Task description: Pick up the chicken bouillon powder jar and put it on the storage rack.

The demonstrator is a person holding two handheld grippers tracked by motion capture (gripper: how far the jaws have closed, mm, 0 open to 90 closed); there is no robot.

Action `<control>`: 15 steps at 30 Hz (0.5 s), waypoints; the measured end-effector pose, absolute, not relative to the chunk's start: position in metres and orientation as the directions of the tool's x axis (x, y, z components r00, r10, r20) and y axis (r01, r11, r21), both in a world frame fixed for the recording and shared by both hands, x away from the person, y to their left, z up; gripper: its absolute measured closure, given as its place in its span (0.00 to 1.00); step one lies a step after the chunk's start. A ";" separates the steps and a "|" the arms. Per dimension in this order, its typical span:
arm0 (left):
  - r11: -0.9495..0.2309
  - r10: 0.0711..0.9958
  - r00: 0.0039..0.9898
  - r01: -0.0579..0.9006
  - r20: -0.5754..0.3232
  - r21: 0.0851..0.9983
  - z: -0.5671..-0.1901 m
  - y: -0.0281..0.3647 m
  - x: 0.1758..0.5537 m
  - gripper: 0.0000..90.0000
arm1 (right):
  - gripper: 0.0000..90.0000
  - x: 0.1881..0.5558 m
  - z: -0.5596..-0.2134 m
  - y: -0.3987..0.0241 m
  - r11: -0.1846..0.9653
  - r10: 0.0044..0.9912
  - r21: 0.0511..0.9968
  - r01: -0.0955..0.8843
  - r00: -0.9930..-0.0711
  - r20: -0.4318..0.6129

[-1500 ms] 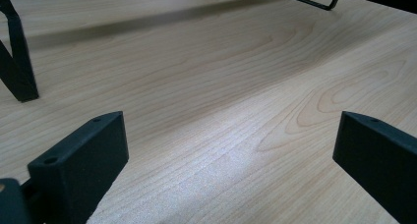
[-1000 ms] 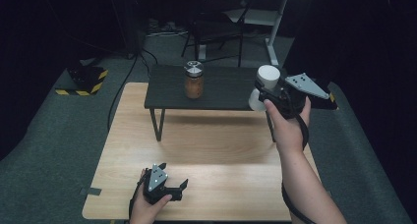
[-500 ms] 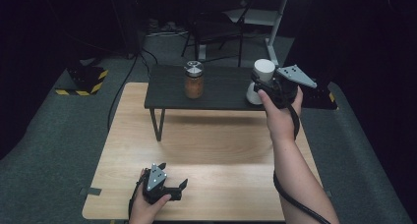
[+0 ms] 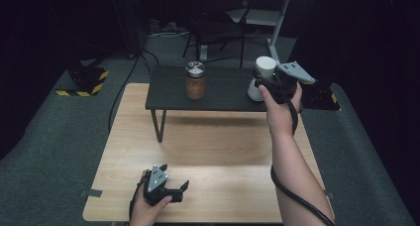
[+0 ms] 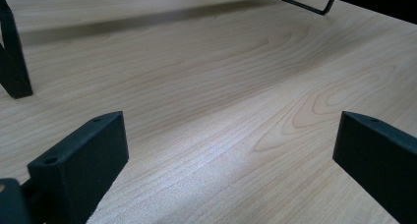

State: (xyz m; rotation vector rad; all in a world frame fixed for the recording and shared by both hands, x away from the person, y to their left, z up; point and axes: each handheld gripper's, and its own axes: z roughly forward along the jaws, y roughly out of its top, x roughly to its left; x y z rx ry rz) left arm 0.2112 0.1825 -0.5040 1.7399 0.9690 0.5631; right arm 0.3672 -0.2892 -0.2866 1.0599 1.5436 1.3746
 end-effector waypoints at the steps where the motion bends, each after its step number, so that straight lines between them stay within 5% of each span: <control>1: -0.155 0.821 0.566 0.343 -0.072 0.927 -0.504 0.182 0.211 0.00 | 0.37 0.367 -0.287 -0.289 0.058 0.943 0.995 0.077 -0.332 -0.029; 15: -0.158 0.822 0.565 0.342 -0.068 0.926 -0.504 0.182 0.211 0.00 | 0.37 0.369 -0.290 -0.294 0.047 0.941 0.996 0.076 -0.337 -0.019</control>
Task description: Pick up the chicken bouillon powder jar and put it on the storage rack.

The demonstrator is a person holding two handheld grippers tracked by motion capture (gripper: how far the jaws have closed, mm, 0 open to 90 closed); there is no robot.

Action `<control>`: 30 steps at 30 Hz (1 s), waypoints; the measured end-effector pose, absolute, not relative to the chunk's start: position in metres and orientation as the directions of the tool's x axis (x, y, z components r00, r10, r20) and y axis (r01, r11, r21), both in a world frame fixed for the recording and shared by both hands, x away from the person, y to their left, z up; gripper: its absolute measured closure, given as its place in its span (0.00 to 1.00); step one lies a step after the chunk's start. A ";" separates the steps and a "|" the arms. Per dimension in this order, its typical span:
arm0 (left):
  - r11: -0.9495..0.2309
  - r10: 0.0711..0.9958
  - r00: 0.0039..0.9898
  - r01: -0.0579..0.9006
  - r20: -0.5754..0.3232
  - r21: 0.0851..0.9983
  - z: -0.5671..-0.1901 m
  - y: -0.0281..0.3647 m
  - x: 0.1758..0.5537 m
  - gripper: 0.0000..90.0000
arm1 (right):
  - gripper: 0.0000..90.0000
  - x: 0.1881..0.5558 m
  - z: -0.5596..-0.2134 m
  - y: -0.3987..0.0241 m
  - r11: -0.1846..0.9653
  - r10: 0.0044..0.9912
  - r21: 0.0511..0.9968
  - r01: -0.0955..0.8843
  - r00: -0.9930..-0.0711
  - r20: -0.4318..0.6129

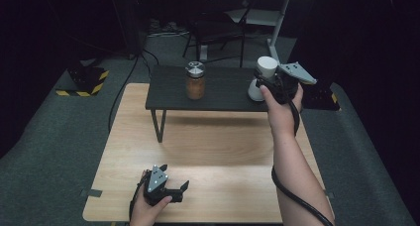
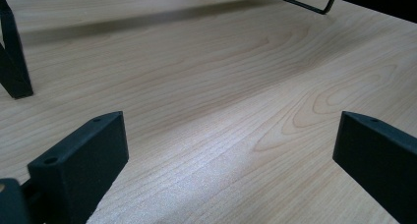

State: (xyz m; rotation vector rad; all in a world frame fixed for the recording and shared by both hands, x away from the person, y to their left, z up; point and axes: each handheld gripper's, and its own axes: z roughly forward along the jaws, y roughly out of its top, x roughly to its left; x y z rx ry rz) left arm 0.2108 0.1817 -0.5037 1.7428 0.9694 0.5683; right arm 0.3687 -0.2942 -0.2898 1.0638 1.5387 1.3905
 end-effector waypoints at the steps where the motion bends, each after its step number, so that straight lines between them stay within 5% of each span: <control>1: -0.160 0.822 0.565 0.343 -0.068 0.926 -0.503 0.182 0.211 0.00 | 0.37 0.369 -0.290 -0.294 0.047 0.941 0.996 0.076 -0.338 -0.019; 12: -0.152 0.821 0.566 0.346 -0.077 0.926 -0.504 0.183 0.211 0.00 | 0.35 0.369 -0.285 -0.294 0.052 0.941 0.994 0.091 -0.339 -0.018; 22: -0.148 0.821 0.564 0.349 -0.081 0.925 -0.504 0.183 0.211 0.00 | 0.01 0.368 -0.285 -0.291 0.032 0.941 0.995 0.090 -0.339 0.001; 30: -0.145 0.822 0.563 0.353 -0.087 0.924 -0.504 0.184 0.211 0.00 | 0.00 0.364 -0.287 -0.295 0.034 0.934 0.995 0.091 -0.358 0.001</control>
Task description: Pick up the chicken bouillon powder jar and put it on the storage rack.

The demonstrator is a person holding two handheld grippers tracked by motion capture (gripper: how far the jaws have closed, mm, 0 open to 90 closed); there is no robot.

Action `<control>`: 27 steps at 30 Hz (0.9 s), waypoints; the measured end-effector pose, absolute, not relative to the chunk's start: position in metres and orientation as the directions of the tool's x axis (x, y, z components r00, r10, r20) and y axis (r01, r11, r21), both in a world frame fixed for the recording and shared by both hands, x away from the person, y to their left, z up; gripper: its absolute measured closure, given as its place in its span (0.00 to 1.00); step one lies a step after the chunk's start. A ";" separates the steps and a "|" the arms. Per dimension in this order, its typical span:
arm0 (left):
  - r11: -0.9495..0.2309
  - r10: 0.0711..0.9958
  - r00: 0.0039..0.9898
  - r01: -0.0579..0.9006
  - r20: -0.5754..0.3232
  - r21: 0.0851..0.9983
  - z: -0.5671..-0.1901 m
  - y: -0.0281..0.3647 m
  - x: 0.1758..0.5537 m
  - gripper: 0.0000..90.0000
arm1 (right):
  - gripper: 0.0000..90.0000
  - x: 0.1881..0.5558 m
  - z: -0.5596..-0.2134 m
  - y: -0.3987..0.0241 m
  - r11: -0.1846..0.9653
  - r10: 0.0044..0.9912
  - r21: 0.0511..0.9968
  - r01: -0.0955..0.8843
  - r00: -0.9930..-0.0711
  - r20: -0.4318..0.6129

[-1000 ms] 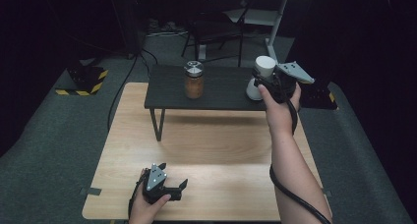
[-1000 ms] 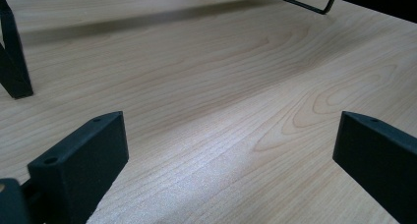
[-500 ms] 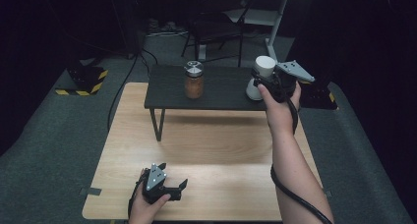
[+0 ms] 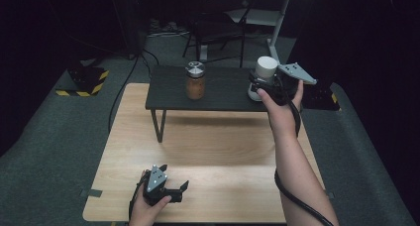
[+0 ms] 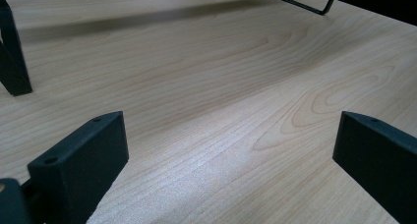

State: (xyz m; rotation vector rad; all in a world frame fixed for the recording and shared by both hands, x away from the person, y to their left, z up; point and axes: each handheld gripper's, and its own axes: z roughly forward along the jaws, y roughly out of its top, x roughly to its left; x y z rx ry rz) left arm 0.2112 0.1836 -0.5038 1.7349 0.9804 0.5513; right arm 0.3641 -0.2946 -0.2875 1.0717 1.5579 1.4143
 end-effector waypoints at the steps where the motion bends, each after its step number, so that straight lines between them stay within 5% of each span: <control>1: -0.144 0.822 0.562 0.354 -0.087 0.924 -0.504 0.184 0.211 0.00 | 0.00 0.363 -0.288 -0.295 0.036 0.933 0.995 0.089 -0.360 -0.001; 27: -0.143 0.822 0.562 0.355 -0.089 0.924 -0.504 0.184 0.212 0.00 | 0.00 0.321 -0.322 -0.328 0.037 0.902 0.998 0.060 -0.432 -0.008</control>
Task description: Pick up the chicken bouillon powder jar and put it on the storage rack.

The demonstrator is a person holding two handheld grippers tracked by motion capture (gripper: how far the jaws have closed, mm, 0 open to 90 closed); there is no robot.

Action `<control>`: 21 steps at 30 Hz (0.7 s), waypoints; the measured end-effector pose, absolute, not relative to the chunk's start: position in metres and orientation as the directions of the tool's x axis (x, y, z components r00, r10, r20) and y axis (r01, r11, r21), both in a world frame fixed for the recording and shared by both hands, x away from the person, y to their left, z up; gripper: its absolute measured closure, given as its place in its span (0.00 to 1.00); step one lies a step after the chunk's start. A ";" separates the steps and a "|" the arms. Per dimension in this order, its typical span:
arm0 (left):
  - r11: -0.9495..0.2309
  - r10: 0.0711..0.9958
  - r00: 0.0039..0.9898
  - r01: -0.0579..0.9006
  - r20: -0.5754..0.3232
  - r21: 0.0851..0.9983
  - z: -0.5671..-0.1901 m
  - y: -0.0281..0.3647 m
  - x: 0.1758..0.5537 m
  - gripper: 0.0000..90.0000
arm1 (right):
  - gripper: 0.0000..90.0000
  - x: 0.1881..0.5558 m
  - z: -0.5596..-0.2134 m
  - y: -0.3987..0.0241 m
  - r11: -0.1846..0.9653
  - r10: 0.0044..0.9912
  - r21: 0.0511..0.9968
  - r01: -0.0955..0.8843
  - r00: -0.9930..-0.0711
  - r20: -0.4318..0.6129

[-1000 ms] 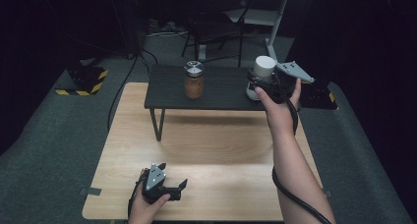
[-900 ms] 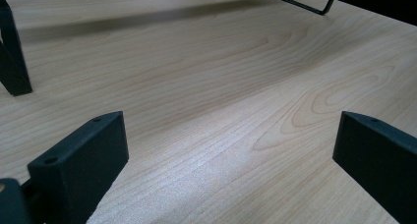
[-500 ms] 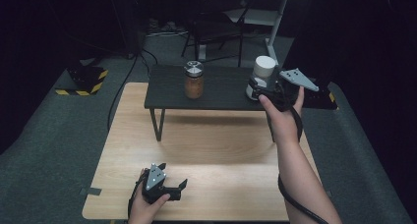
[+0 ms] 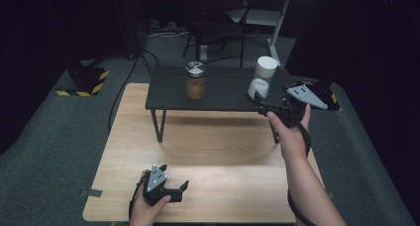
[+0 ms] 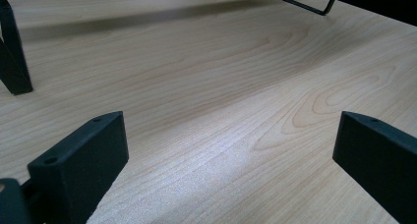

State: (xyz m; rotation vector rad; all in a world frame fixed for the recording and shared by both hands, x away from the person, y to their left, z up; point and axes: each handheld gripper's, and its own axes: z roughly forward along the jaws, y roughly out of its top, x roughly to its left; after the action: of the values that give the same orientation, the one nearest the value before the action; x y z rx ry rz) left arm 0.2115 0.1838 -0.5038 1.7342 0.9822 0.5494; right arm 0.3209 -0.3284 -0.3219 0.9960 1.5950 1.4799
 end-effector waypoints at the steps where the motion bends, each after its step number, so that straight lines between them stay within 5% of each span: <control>1: -0.143 0.822 0.562 0.355 -0.089 0.924 -0.504 0.184 0.211 0.00 | 0.00 0.319 -0.325 -0.330 0.040 0.900 0.997 0.059 -0.436 -0.010; 21: -0.155 0.817 0.571 0.344 -0.075 0.926 -0.504 0.183 0.211 0.00 | 0.00 0.273 -0.380 -0.362 0.030 0.855 0.997 0.071 -0.518 0.011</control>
State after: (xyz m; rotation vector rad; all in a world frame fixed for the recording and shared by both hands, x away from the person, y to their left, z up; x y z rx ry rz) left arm 0.2111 0.1833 -0.5041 1.7414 0.9650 0.5571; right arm 0.2733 -0.3617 -0.3804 0.9507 1.6663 1.5537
